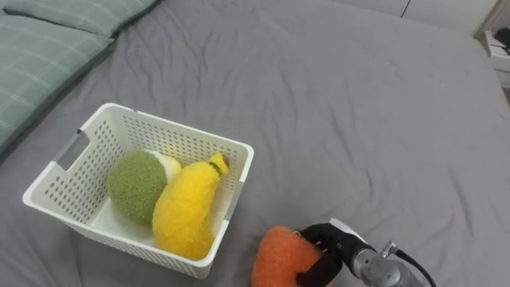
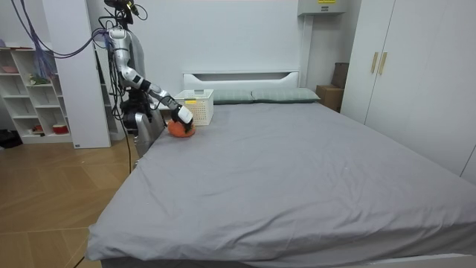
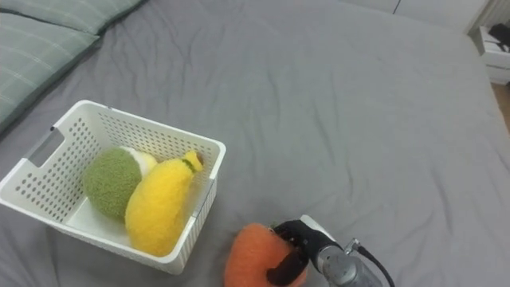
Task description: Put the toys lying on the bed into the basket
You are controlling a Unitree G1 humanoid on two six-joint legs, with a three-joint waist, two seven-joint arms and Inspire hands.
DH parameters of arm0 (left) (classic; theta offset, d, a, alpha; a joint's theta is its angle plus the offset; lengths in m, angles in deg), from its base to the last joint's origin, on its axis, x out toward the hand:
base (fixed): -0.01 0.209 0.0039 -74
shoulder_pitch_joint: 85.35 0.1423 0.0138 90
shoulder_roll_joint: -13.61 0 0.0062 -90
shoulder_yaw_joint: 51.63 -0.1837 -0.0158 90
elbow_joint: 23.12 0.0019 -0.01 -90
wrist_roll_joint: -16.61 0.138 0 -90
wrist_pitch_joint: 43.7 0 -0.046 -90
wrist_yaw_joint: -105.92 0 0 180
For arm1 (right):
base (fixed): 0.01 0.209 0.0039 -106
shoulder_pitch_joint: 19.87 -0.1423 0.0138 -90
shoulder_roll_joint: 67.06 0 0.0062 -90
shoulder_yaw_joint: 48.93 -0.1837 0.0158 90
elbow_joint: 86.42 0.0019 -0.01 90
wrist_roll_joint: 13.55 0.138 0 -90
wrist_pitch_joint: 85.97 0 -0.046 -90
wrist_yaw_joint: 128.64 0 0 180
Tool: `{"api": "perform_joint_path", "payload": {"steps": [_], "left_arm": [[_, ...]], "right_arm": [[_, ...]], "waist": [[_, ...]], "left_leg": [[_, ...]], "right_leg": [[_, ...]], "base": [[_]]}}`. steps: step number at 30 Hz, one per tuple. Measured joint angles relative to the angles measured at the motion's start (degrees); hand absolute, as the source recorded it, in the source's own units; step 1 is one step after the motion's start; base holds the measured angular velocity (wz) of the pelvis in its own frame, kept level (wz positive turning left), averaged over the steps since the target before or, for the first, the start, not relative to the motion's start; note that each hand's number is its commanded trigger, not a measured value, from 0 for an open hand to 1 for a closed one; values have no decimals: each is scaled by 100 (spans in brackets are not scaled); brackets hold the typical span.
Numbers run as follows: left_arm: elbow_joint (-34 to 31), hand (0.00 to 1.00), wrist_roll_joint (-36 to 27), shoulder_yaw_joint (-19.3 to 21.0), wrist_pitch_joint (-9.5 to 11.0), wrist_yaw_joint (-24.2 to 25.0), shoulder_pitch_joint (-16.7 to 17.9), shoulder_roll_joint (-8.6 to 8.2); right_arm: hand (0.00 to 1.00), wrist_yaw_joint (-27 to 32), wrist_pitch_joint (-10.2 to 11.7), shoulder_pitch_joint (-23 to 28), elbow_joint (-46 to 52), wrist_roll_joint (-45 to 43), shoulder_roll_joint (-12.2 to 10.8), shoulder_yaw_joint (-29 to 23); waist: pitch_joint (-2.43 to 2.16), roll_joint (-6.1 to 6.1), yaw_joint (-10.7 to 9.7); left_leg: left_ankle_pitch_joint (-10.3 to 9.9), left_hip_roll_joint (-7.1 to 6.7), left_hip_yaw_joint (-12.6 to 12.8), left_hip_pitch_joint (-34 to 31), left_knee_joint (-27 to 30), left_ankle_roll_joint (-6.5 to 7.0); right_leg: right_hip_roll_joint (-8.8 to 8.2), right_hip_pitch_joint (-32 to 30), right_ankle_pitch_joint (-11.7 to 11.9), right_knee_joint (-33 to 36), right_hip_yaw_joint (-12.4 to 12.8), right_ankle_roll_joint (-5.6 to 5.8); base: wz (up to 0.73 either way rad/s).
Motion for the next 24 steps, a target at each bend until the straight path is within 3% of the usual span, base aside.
{"api": "perform_joint_path", "payload": {"steps": [7,15,24], "left_arm": [[1,0,-10,-2,0,-14,2,-18],[-11,0,-7,-1,0,-95,20,-34],[-46,0,1,19,-19,-83,44,-32]], "right_arm": [[100,75,15,-21,-244,-23,-144,2],[100,75,73,-28,-242,-23,-172,-7],[100,198,60,-32,120,-106,-84,-134]], "waist": [[13,15,102],[42,51,78],[-2,-18,-75]], "left_leg": [[0,-3,-24,-12,2,0],[0,-4,-29,-17,3,0],[2,-7,-33,-12,4,1]], "right_leg": [[-1,-1,0,-4,-8,0],[0,0,-2,-12,-11,2],[-6,0,-5,-10,-17,7]], "base": [[0],[0],[0]]}}
